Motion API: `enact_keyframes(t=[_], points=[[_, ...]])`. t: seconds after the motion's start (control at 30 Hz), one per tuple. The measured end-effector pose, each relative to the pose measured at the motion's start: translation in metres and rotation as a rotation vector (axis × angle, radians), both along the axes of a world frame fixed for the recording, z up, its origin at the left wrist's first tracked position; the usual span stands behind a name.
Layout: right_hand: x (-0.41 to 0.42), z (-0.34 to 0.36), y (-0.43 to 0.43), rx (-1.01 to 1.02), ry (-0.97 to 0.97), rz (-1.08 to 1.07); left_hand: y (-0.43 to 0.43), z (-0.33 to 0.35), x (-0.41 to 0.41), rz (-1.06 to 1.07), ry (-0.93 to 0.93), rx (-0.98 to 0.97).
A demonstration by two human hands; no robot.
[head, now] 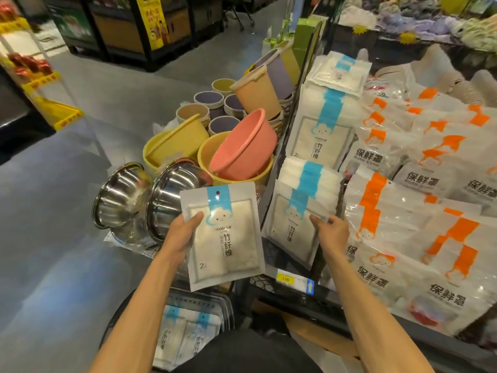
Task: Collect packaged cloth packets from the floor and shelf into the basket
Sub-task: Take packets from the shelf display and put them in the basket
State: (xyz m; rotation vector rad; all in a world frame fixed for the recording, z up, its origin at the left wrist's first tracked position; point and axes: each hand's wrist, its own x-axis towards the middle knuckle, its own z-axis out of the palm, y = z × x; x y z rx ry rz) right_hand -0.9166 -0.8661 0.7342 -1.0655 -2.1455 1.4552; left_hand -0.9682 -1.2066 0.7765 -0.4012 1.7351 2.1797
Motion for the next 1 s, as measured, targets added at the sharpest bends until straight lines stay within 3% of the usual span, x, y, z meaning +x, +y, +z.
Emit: enact_keyframes(t=[0.4, 0.63, 0.87, 1.0], points=[[-0.019, -0.013, -0.022, -0.038, 0.021, -0.185, 0.004, -0.006, 0.001, -0.030, 0.005, 0.022], [-0.020, 0.002, -0.011, 0.041, -0.109, -0.064, 0.011, -0.007, 0.003, -0.032, 0.011, 0.051], [-0.015, 0.002, -0.012, 0.151, -0.044, -0.041, 0.009, -0.012, 0.002, -0.005, 0.021, 0.081], [-0.019, 0.003, -0.004, 0.226, -0.159, 0.082, 0.008, -0.014, 0.002, -0.010, 0.024, 0.090]])
